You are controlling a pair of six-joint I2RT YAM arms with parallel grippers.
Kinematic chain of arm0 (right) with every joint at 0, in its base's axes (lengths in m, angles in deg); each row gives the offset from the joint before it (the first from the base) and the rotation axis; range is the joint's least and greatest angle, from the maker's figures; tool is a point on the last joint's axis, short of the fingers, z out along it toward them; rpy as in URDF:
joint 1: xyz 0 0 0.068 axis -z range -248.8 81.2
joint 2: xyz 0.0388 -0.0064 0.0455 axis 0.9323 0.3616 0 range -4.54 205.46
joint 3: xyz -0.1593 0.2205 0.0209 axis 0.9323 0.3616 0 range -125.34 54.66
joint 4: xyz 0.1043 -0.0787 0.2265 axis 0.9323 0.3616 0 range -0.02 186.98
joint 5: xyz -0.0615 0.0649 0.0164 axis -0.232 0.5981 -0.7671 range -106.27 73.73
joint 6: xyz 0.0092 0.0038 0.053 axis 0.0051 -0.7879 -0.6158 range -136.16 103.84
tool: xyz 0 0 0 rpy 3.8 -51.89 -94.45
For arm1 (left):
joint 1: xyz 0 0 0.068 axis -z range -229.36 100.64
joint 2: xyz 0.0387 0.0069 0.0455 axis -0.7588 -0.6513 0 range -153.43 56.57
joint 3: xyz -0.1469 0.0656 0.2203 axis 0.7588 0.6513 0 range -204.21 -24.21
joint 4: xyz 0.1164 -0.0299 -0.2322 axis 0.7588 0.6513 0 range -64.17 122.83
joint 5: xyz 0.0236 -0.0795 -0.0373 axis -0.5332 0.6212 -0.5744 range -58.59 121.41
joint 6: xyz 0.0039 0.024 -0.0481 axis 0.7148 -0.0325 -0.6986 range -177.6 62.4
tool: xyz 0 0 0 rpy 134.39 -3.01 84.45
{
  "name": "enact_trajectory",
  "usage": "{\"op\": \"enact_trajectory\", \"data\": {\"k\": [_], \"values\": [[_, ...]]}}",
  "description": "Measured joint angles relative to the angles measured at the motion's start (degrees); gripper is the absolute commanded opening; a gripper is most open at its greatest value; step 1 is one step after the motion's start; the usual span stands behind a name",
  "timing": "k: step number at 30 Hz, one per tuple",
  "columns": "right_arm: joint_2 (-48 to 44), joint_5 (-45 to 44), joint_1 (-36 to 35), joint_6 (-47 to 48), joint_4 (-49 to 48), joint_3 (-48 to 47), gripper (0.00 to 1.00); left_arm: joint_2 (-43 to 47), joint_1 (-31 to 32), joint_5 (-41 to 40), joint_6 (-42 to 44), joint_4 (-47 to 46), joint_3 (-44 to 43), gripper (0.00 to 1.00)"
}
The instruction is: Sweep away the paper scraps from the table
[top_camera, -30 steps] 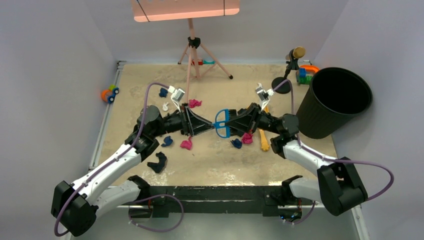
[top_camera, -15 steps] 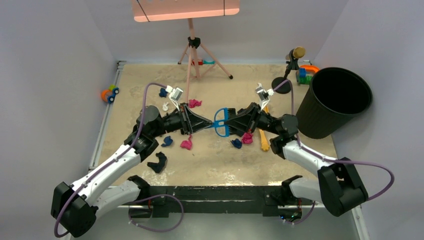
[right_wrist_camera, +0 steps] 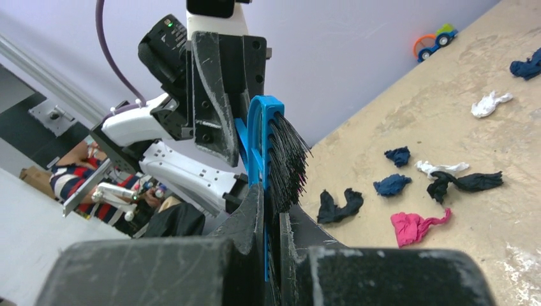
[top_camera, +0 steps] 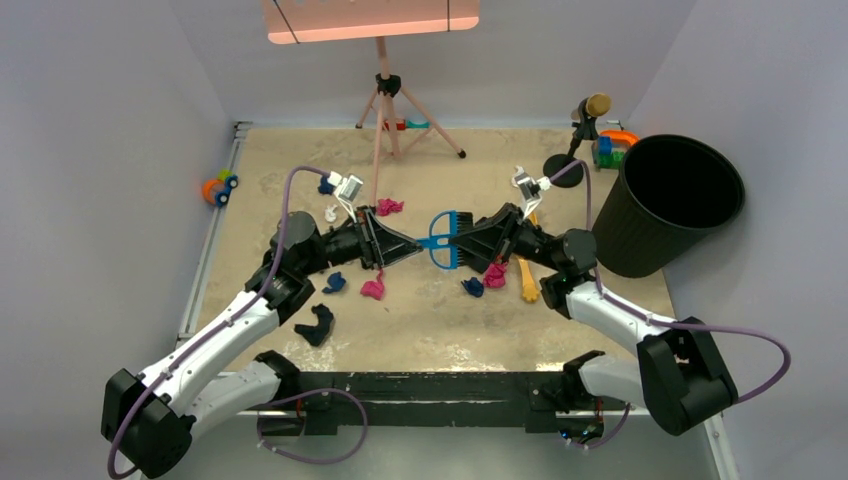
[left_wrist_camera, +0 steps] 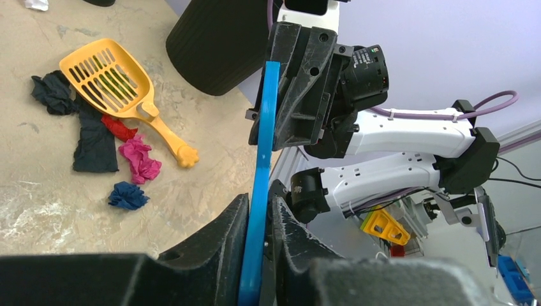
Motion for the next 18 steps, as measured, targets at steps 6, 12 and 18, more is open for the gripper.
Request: {"op": "enact_trajectory", "data": {"k": [6, 12, 18], "values": [[0.0, -1.79, 0.22, -0.02, -0.02, 0.0, 0.0, 0.11, -0.11, 0.13, 0.07, 0.42, 0.0, 0.25], [0.04, -2.1, 0.2, -0.24, -0.04, 0.0, 0.0, 0.59, -0.09, 0.15, 0.09, 0.44, 0.24, 0.31], [0.2, -2.1, -0.35, -0.26, -0.02, 0.0, 0.0, 0.94, -0.11, 0.2, 0.09, 0.48, 0.39, 0.32]]}}
